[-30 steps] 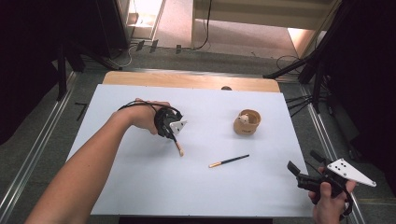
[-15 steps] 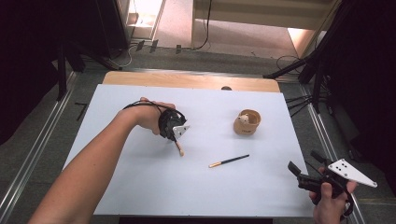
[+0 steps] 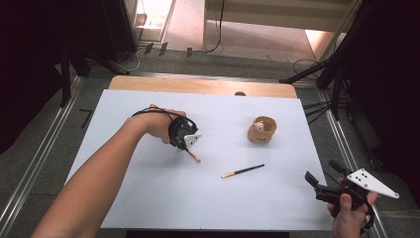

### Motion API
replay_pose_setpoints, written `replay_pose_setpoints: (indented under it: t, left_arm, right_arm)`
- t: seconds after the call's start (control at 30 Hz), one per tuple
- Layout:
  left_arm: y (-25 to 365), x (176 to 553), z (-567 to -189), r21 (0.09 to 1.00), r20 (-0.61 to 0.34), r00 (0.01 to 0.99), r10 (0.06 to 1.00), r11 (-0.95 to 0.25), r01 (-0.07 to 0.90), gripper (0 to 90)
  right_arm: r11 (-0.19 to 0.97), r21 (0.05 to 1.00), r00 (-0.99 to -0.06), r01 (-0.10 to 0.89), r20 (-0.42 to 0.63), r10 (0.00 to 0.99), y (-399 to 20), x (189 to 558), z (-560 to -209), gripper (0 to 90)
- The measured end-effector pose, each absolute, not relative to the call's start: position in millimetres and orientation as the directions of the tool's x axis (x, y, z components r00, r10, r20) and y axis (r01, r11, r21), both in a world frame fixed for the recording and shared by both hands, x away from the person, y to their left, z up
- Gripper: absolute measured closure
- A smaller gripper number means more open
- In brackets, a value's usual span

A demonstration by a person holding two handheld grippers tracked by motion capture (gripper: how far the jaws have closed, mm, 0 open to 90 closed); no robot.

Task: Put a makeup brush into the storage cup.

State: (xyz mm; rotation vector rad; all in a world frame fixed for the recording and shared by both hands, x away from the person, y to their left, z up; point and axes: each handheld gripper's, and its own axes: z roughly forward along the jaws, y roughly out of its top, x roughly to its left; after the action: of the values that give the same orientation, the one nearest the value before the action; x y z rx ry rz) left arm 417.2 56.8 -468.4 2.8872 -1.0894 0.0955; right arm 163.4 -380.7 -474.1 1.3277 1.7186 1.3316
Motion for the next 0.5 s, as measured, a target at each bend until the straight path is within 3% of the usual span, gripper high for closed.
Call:
replay_pose_setpoints:
  t: [0.37,0.5]
  left_arm:
    - [55.3,422.4,-469.1,0.048,0.037,0.829,-0.558,-0.828,-0.559,82.4]
    - [54.7,423.4,-469.1,0.052,0.027,0.891,-0.453,-0.889,-0.454,83.9]
  right_arm:
    - [0.006,0.937,-0.336,0.350,0.119,0.934,-379.2,163.7,-474.2,0.4]
    - [0.004,0.936,-0.337,0.351,0.122,0.933,-379.1,163.9,-474.3,0.4]
